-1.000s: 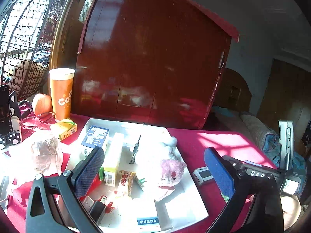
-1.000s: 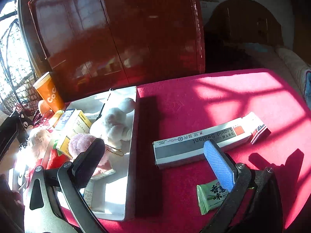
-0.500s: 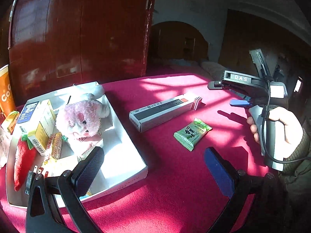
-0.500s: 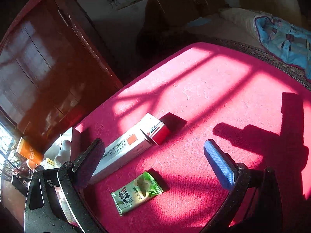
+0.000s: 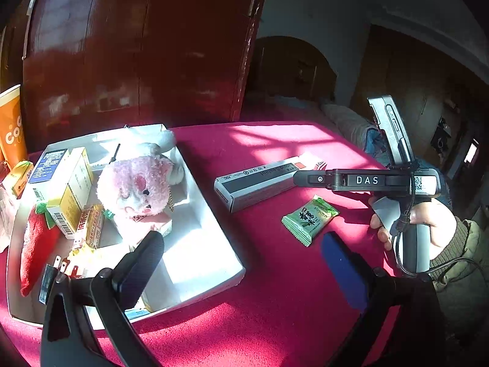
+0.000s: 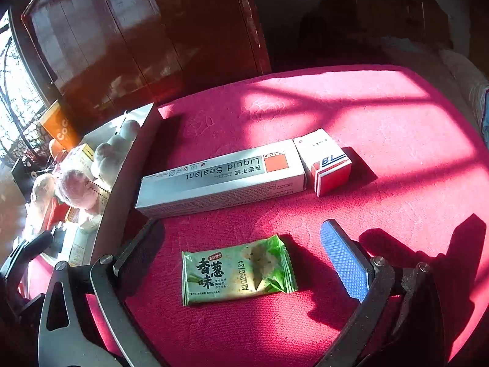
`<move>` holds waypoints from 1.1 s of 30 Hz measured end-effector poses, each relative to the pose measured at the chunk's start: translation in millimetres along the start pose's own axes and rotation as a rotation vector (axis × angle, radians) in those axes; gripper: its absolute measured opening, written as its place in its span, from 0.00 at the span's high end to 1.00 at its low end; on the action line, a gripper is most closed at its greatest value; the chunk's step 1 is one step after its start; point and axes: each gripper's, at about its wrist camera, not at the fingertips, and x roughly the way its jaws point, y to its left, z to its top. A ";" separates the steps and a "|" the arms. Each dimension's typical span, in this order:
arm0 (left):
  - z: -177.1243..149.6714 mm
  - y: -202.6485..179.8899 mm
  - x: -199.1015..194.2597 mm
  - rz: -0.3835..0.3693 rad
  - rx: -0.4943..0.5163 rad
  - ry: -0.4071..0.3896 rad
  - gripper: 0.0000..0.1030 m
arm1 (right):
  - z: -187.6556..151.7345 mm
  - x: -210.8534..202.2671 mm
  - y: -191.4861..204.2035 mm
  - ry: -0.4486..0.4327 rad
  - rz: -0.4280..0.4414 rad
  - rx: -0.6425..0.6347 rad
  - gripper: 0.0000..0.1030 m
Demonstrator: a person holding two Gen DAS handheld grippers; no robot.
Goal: Organize objects
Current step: 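Grasp the green snack packet with the right gripper while the left gripper approaches the sealant box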
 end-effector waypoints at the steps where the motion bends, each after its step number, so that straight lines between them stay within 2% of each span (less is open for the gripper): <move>1: 0.9 1.7 -1.1 -0.002 -0.007 -0.002 0.00 | 3.6 7.9 7.4 0.010 0.031 -0.035 0.00; 5: 5.7 7.8 -6.4 -0.006 -0.020 -0.015 0.00 | 5.1 45.4 23.9 0.143 0.123 -0.120 0.00; 7: 8.0 11.1 -8.5 -0.002 -0.023 -0.022 0.00 | -3.5 54.5 26.3 0.191 0.083 -0.167 0.00; 13: 11.0 24.0 -10.5 0.006 -0.065 -0.032 0.00 | -47.3 11.6 10.4 0.245 0.051 -0.255 0.00; 16: 11.4 28.6 -11.3 0.001 -0.076 -0.036 0.00 | -73.4 -18.1 5.4 0.289 0.096 -0.253 0.00; 17: 11.7 30.0 -12.3 0.002 -0.077 -0.039 0.00 | -79.7 -26.3 4.4 0.289 0.114 -0.247 0.00; 19: 12.2 33.1 -15.3 0.010 -0.079 -0.046 0.00 | -85.8 -38.3 -0.2 0.257 0.095 -0.235 0.00; 24: 15.1 45.4 -29.8 0.039 -0.076 -0.073 0.00 | -69.0 -26.2 -10.5 0.166 -0.055 -0.229 0.00; 29: 30.9 70.6 -66.1 0.092 -0.040 -0.138 0.00 | -57.3 -0.8 9.4 0.153 -0.044 -0.296 0.01; 33: 56.5 105.7 -111.6 0.157 -0.078 -0.242 0.00 | -62.0 9.3 25.2 0.156 -0.051 -0.363 0.09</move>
